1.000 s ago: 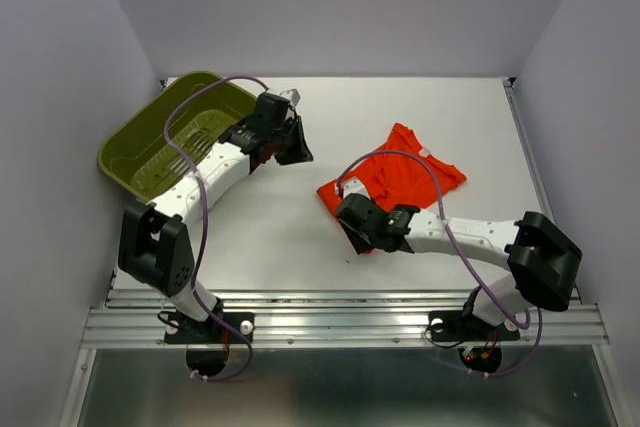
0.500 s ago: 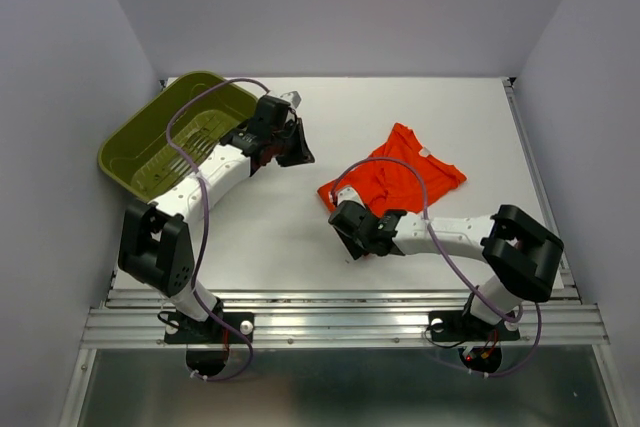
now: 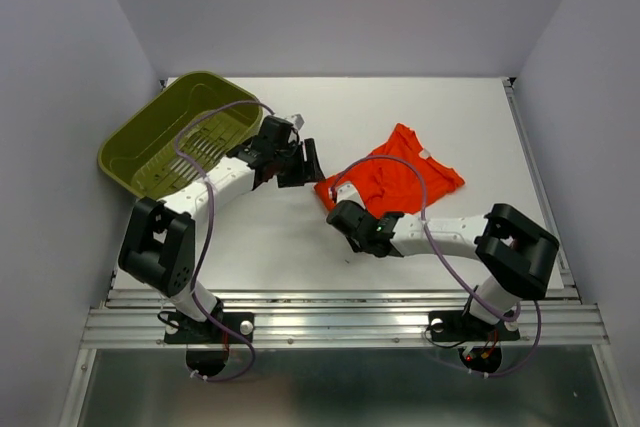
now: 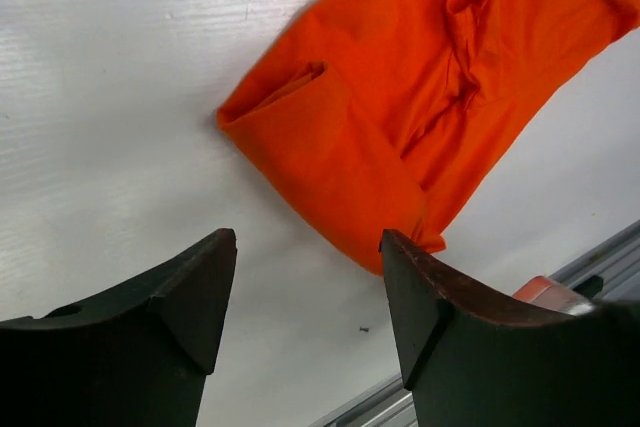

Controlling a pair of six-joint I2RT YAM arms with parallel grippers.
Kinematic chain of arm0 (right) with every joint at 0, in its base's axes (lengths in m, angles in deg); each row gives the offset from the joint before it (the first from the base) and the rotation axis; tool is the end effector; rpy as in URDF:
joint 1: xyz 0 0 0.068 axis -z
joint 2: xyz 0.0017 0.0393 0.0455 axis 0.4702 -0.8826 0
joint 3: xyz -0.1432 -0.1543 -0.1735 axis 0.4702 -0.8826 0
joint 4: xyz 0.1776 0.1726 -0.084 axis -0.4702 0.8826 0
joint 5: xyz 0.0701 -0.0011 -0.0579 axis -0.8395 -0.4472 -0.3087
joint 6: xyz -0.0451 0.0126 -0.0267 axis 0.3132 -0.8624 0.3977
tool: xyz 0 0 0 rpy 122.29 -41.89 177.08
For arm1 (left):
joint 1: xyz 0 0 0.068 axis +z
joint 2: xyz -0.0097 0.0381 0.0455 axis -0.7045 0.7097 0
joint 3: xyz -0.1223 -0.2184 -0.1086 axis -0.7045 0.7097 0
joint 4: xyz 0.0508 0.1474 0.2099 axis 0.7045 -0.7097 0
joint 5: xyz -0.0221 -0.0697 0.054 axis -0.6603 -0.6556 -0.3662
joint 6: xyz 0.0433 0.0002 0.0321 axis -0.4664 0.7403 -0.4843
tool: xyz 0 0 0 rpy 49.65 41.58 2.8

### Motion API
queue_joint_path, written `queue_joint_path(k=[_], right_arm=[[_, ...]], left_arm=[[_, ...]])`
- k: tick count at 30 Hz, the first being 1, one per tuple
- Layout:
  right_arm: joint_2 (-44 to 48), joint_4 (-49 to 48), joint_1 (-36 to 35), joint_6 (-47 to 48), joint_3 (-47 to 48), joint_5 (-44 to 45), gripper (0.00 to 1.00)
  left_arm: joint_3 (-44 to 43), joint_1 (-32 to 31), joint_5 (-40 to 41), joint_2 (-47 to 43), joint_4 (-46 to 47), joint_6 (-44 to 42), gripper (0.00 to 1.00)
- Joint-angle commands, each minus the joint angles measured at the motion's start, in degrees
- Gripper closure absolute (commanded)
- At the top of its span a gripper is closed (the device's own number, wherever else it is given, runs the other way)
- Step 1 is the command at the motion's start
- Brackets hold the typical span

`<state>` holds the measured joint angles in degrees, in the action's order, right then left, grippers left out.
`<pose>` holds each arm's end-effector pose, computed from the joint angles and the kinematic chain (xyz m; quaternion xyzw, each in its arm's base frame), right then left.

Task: Roll the t-shirts
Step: Roll the T-shirt to the center of the board.

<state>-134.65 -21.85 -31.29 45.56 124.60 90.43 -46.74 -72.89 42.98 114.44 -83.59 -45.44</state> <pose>0.1706 0.2578 0.1605 -0.2585 0.9089 0.0005 0.3273 0.3052 -0.1739 0.2585 0.0536 0.8974 -0.3082 0.3111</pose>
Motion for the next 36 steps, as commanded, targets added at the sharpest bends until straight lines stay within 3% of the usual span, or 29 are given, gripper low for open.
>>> queue_joint_path(k=[1, 4, 8, 14, 31, 36], right_arm=[[2.4, -5.3, -0.4, -2.0, -3.0, -7.5, 0.99], [3.6, -7.0, 0.2, -3.0, -3.7, -9.1, 0.99], [6.4, -9.8, 2.5, -4.8, -5.8, -14.6, 0.99], [8.8, -12.0, 5.2, -5.9, -7.9, -19.6, 0.99], [11.8, -13.4, 9.1, -6.6, -10.0, -23.5, 0.99], [11.6, -13.3, 9.1, -6.3, -9.6, -23.5, 0.99]], left_arm=[[3.0, -2.0, -1.7, -0.6, 3.7, 1.0, 0.18], [5.2, -3.0, -1.7, -0.4, 5.6, 1.7, 0.07], [9.4, -3.3, -4.6, -0.1, 11.9, 2.3, 0.04], [13.2, -3.4, -8.3, 2.7, 18.3, 3.6, 0.04], [12.5, -4.9, -7.3, 7.3, 21.0, 3.4, 0.05], [11.2, -5.7, -7.3, 9.7, 22.1, 4.2, 0.12]])
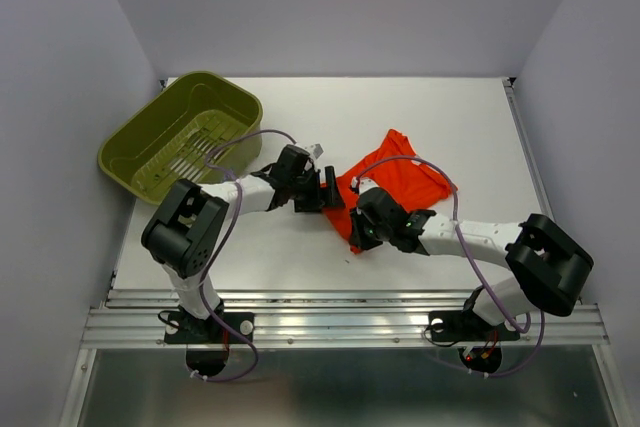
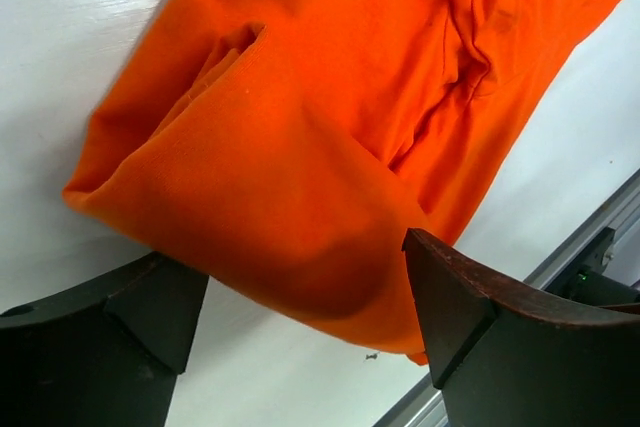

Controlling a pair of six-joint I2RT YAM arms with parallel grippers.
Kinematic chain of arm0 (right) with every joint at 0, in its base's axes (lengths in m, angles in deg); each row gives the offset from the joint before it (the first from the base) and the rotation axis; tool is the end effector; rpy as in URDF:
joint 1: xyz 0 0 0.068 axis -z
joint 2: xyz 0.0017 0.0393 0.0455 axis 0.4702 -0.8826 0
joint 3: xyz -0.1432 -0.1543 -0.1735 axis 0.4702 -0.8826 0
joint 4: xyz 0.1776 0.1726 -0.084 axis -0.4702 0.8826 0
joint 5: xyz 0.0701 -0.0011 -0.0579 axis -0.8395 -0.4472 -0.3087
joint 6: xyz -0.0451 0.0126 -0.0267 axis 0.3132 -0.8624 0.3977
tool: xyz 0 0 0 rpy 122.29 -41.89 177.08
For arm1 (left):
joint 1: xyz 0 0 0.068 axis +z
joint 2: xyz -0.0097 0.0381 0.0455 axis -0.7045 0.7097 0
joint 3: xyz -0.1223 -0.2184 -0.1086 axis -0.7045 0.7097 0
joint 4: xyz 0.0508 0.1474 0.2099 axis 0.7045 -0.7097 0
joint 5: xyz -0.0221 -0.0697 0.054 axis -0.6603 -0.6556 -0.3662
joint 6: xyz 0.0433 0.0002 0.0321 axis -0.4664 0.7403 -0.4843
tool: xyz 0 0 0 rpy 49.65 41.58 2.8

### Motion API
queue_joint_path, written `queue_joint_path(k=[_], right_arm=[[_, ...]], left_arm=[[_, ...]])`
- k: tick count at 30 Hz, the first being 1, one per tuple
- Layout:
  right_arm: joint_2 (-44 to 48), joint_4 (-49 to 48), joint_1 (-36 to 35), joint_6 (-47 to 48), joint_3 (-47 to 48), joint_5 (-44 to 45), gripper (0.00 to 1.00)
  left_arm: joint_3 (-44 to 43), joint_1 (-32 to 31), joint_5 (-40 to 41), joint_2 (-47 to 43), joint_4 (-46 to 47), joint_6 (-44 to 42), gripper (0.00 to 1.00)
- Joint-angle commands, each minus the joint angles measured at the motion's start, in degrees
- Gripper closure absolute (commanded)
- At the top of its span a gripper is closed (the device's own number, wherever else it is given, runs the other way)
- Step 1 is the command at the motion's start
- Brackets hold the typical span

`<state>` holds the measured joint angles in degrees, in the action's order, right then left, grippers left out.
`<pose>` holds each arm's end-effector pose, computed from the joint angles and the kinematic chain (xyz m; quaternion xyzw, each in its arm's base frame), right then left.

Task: Roll the t-shirts
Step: Roll the T-shirt to the center of the board.

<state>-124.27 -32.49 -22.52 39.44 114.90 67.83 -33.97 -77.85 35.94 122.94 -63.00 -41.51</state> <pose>0.1803 0.2165 0.1714 -0.1842 0.9179 0.2034 0.2867 0.2886 -0.2043 0.1691 0.0862 0.8900 -0.3727 0.2482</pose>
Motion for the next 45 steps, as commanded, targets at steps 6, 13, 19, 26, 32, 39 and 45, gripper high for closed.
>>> queue_joint_path(k=[6, 13, 19, 26, 32, 39, 45], right_arm=[[0.4, -1.5, 0.3, 1.0, 0.5, 0.0, 0.96], [1.1, 3.5, 0.3, 4.5, 3.8, 4.0, 0.39], [1.2, 8.5, -2.2, 6.3, 7.0, 8.7, 0.30], [-1.1, 12.7, -8.2, 6.8, 10.8, 18.5, 0.34], [-6.4, 13.9, -13.2, 6.5, 13.2, 24.3, 0.34], [-11.3, 14.7, -13.2, 6.1, 14.9, 28.2, 0.36], [-13.7, 14.6, -13.2, 5.0, 16.1, 29.5, 0.44]], left_arm=[[-3.0, -0.8, 1.2, 1.4, 0.9, 1.4, 0.65], [-5.7, -0.9, 2.0, 0.8, -3.9, 2.5, 1.00], [-7.1, -1.4, 3.3, -0.4, -5.8, 4.5, 1.00], [-7.8, -1.8, 4.5, -0.7, -7.9, 5.4, 1.00], [-7.8, -2.0, 4.9, -0.9, -8.5, 5.4, 1.00], [-7.0, -2.0, 5.4, -1.6, -8.6, 5.5, 1.00], [-6.9, -1.9, 5.6, -1.7, -8.8, 5.3, 1.00]])
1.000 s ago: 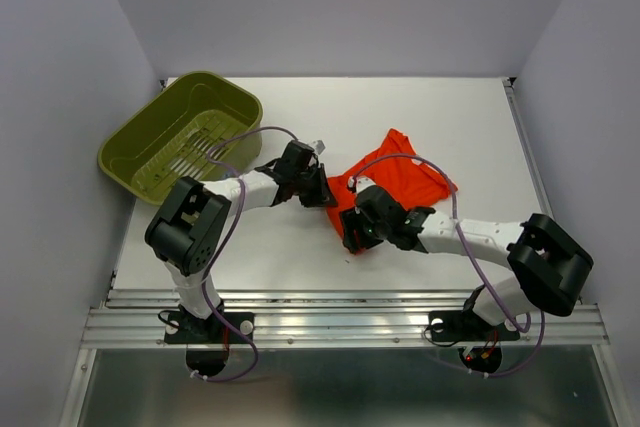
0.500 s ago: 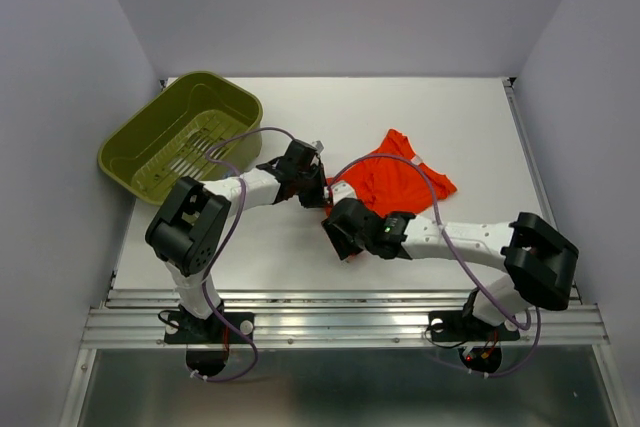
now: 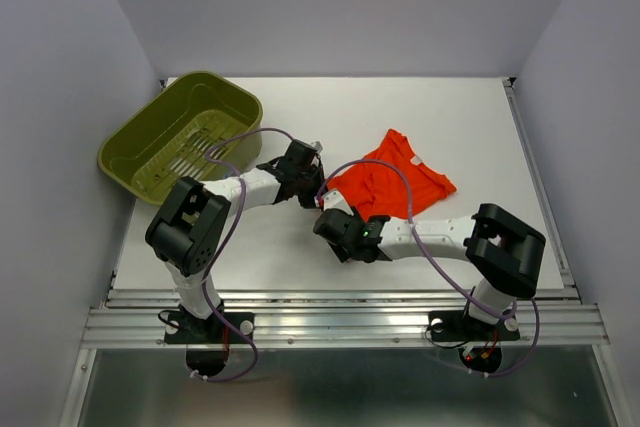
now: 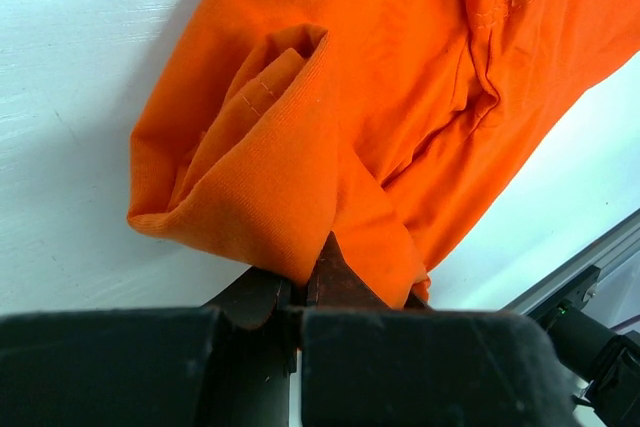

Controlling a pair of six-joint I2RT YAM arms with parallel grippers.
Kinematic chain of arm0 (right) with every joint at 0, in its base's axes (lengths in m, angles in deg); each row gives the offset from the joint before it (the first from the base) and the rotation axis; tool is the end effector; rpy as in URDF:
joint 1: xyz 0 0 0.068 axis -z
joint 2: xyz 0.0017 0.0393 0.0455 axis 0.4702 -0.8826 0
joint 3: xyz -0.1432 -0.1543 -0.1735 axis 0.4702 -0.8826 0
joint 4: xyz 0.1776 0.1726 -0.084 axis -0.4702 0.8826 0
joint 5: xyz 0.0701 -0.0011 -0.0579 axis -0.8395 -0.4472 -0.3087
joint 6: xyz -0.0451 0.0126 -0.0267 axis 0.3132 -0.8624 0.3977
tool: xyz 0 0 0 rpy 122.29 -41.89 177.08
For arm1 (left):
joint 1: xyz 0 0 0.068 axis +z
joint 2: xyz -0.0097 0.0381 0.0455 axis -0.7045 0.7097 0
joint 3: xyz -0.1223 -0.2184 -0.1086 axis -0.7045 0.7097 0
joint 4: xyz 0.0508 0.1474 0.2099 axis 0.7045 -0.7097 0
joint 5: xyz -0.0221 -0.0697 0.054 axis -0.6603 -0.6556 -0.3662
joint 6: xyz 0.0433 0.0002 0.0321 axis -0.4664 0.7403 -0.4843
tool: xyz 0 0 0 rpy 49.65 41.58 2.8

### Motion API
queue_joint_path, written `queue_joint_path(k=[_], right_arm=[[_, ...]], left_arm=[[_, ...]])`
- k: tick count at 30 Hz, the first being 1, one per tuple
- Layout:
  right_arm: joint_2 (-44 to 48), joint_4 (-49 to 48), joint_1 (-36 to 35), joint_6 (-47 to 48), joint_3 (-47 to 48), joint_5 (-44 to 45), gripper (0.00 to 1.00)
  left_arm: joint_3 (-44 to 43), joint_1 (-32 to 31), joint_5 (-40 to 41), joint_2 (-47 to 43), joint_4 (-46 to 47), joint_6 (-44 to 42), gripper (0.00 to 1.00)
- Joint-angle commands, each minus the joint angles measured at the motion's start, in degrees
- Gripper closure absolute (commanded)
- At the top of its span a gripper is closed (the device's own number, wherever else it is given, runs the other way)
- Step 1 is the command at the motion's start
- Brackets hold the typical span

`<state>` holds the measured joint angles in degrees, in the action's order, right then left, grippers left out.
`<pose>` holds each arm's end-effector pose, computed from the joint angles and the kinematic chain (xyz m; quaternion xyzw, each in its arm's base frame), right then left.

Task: Roll the t-shirts
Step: Roll the T-shirt to the center of the board.

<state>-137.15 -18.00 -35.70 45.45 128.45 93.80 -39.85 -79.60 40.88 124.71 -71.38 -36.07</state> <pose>0.1563 0.2781 0.1634 -0.2899 0.8980 -0.0230 0.3301 0.2943 -0.2178 0.1767 0.0339 0.9133 -0.3402 0.2213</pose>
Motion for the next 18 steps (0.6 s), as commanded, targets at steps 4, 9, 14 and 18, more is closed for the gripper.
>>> queue_joint_path(k=[4, 9, 14, 18], right_arm=[[-0.5, -1.0, -0.1, -1.7, 2.2, 4.2, 0.70], [0.8, -3.5, -0.1, -2.0, 1.6, 2.0, 0.99], [1.5, -8.2, -0.1, -1.9, 0.7, -3.6, 0.99], [1.0, -10.5, -0.1, -2.6, 0.3, -7.1, 0.99]], left_arm=[[-1.0, -0.3, 0.6, -3.7, -0.4, -0.1, 1.00], [-0.6, -0.2, 0.7, -4.3, -1.3, -2.6, 0.97], [1.3, 0.4, 1.5, -6.8, -2.1, -3.7, 0.59], [1.2, 1.7, 2.0, -8.6, -3.4, -4.4, 0.28]])
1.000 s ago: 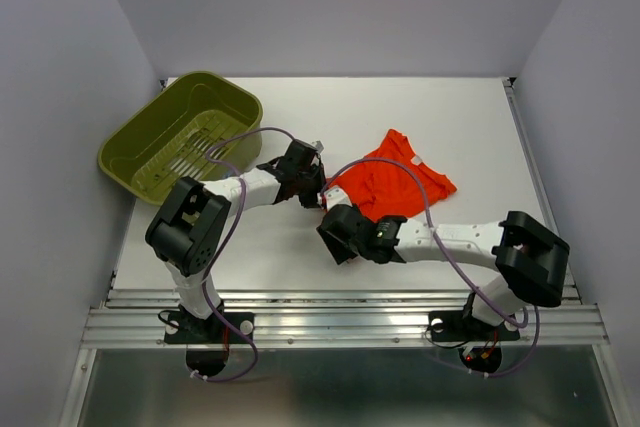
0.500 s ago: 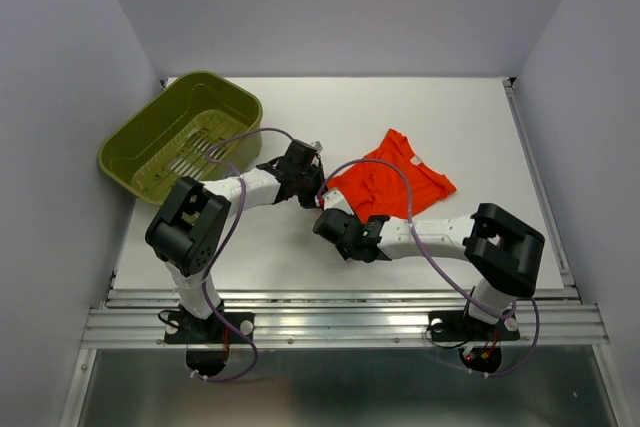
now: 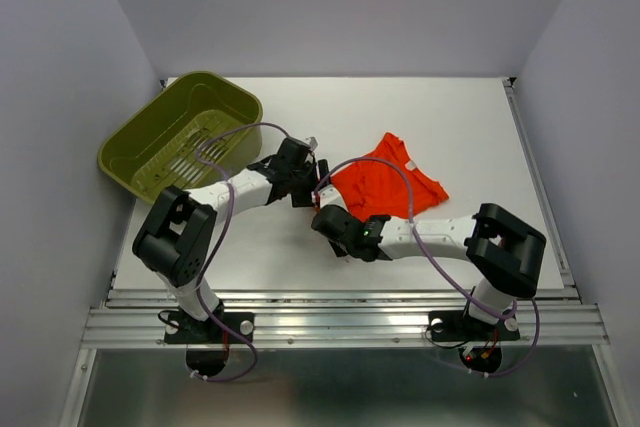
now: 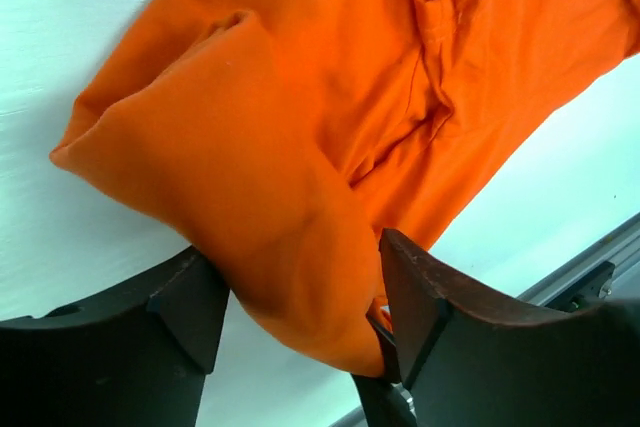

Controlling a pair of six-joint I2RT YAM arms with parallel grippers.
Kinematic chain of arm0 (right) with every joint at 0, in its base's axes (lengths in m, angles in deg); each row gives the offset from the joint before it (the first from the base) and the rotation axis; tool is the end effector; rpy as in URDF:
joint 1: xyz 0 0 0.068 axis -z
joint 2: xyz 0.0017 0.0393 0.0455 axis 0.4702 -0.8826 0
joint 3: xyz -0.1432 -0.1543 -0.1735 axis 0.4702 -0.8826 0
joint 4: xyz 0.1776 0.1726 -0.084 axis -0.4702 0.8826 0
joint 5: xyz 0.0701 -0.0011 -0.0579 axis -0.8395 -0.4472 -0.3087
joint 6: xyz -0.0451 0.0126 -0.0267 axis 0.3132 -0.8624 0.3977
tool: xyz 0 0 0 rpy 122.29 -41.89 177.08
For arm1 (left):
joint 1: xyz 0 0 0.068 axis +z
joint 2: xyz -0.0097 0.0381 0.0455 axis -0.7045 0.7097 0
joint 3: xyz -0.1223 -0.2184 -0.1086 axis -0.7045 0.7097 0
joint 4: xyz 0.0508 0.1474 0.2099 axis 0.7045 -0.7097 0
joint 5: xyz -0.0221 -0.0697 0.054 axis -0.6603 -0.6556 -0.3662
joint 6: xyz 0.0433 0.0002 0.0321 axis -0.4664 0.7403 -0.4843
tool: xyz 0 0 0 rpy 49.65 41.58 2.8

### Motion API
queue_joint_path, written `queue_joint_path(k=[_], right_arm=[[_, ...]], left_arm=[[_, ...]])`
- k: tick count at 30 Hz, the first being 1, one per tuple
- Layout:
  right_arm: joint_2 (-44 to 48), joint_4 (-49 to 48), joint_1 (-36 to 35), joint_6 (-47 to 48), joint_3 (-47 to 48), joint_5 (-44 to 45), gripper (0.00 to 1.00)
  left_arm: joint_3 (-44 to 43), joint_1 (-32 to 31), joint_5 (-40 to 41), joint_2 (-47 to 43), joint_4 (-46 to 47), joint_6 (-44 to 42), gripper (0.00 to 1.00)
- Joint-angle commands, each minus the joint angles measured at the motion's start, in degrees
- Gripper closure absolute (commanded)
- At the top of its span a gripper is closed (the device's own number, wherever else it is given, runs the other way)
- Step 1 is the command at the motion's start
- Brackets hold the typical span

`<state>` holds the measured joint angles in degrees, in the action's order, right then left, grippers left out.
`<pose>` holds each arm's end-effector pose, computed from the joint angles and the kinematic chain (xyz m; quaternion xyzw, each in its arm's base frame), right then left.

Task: Roll the t-shirts
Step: Roll the T-shirt to the center of the board.

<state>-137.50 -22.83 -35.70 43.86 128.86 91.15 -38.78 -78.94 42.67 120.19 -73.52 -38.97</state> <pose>0.1593 0.2877 0.1673 -0.2718 0.8983 0.0276 0.3441 0.2876 -0.2069 0.1948 0.0473 0.9101 -0.3273 0.2495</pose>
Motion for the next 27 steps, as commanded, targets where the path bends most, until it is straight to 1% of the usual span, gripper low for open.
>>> queue_joint_path(k=[1, 4, 7, 8, 9, 12, 13, 21, 23, 26, 27], right_arm=[[1.5, -6.4, -0.1, -1.1, -0.2, -5.8, 0.99], [2.4, -8.9, 1.3, -2.5, -1.1, -9.9, 0.99], [3.3, -11.8, 3.8, -4.3, -3.8, -15.0, 0.99], [4.1, -14.1, 4.6, -4.7, -4.7, -16.4, 0.99], [4.5, -16.8, 6.2, -5.6, -6.7, -19.6, 0.99], [6.9, -20.8, 9.4, -7.5, -9.5, -24.8, 0.99], [7.2, -22.0, 10.5, -8.0, -10.5, -29.3, 0.99], [10.0, -29.8, 19.0, -15.4, -16.4, -43.7, 0.99], [10.3, -31.6, 20.9, -16.4, -17.3, -45.6, 0.99], [10.4, -32.9, 21.6, -17.6, -18.4, -47.8, 0.99], [10.3, -33.1, 21.6, -17.9, -18.8, -48.1, 0.99]], left_arm=[[-0.2, 1.3, 0.3, -4.6, -1.6, -1.7, 0.25], [-1.7, 2.2, 0.9, -5.5, -3.7, -2.9, 0.22], [-3.8, 2.8, 1.7, -6.7, -5.9, -4.2, 0.21], [-4.2, 2.9, 1.8, -7.0, -6.4, -4.4, 0.21], [-5.1, 3.2, 2.0, -7.8, -7.3, -4.7, 0.21], [-6.3, 3.6, 2.5, -9.1, -8.6, -5.1, 0.21], [-6.5, 4.0, 2.6, -10.0, -8.8, -5.3, 0.21], [-6.9, 5.1, 2.3, -11.7, -9.4, -5.5, 0.22], [-6.5, 5.0, 1.8, -11.6, -9.0, -5.4, 0.22], [-5.7, 5.0, 0.7, -11.1, -8.2, -5.5, 0.22], [-5.4, 5.1, 0.3, -10.9, -8.1, -5.8, 0.21]])
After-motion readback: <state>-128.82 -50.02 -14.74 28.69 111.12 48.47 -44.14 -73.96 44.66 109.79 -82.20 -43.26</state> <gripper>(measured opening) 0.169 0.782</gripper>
